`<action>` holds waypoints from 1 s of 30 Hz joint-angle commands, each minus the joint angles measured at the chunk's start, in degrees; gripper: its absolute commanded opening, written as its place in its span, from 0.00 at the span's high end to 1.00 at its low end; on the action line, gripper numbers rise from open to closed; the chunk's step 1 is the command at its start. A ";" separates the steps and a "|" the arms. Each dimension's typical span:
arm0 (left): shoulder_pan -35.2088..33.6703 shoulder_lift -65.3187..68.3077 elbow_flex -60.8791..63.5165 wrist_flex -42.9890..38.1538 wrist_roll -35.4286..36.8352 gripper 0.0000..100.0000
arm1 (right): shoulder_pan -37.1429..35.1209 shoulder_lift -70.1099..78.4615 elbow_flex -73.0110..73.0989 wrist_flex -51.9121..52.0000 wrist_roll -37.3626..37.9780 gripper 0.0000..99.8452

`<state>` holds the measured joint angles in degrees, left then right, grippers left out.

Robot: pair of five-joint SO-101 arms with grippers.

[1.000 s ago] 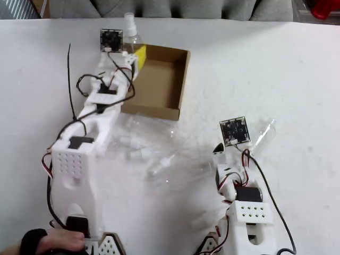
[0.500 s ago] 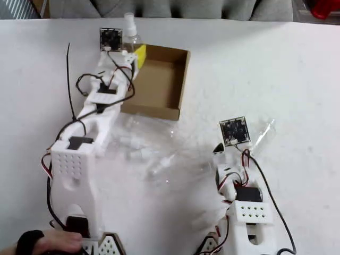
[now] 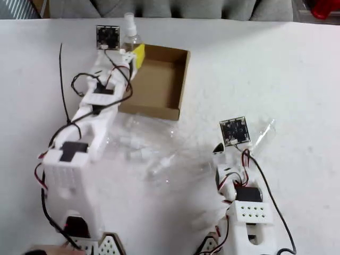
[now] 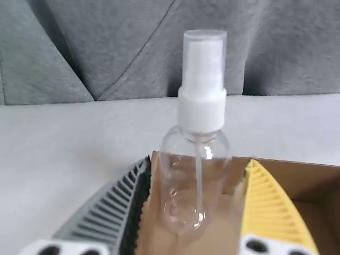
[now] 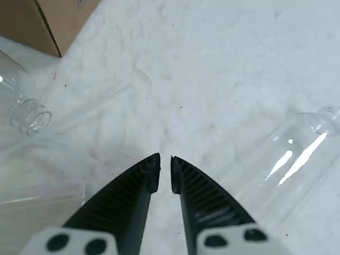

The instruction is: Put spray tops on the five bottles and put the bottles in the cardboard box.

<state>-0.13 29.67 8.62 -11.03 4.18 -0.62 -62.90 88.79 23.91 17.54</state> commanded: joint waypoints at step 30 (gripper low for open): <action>-2.68 -53.23 51.08 1.32 0.18 0.74 | 0.48 -0.22 -0.26 -1.19 0.70 0.98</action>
<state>-0.92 -14.90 56.53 -11.03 4.18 -0.62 -62.90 88.79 23.91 17.54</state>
